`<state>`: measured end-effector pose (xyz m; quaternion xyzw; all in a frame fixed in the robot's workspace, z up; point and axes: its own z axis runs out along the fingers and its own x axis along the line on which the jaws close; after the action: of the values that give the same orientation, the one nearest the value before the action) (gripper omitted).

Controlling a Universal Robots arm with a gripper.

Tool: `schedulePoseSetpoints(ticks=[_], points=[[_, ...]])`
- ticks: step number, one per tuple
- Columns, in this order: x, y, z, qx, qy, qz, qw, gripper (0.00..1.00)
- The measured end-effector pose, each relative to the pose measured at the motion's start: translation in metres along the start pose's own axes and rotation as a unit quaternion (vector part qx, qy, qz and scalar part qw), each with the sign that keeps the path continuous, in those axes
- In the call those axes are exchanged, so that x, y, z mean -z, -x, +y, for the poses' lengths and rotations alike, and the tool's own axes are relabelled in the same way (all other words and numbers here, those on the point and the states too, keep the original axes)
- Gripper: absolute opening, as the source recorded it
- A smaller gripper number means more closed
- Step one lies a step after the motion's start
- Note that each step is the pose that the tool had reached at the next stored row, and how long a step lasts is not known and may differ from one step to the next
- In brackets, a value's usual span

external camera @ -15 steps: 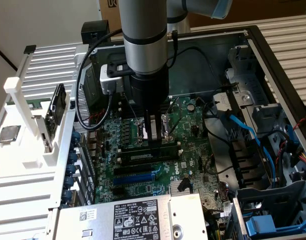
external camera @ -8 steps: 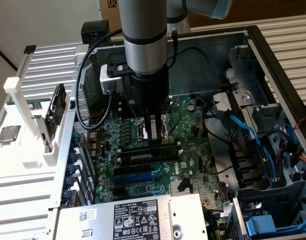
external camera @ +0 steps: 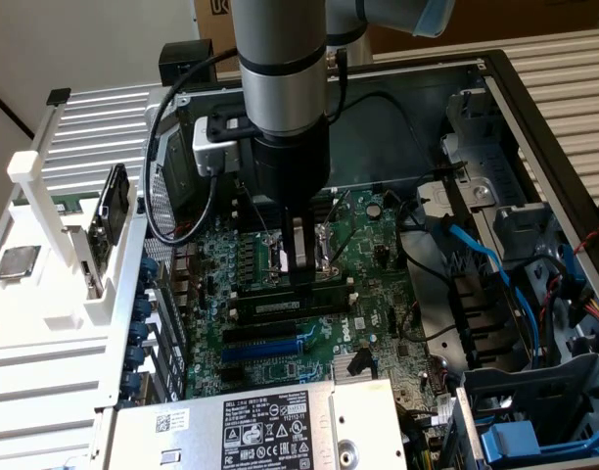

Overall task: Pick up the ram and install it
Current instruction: 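Insert the ram into the slot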

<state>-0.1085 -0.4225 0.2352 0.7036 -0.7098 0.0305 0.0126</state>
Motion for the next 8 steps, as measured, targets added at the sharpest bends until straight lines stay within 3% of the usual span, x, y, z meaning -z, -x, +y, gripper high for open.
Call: schedulePoseSetpoints(ticks=[8], points=[[0.0056, -0.0003, 0.0038, 0.0, -0.0011, 0.0, 1.0, 0.22]])
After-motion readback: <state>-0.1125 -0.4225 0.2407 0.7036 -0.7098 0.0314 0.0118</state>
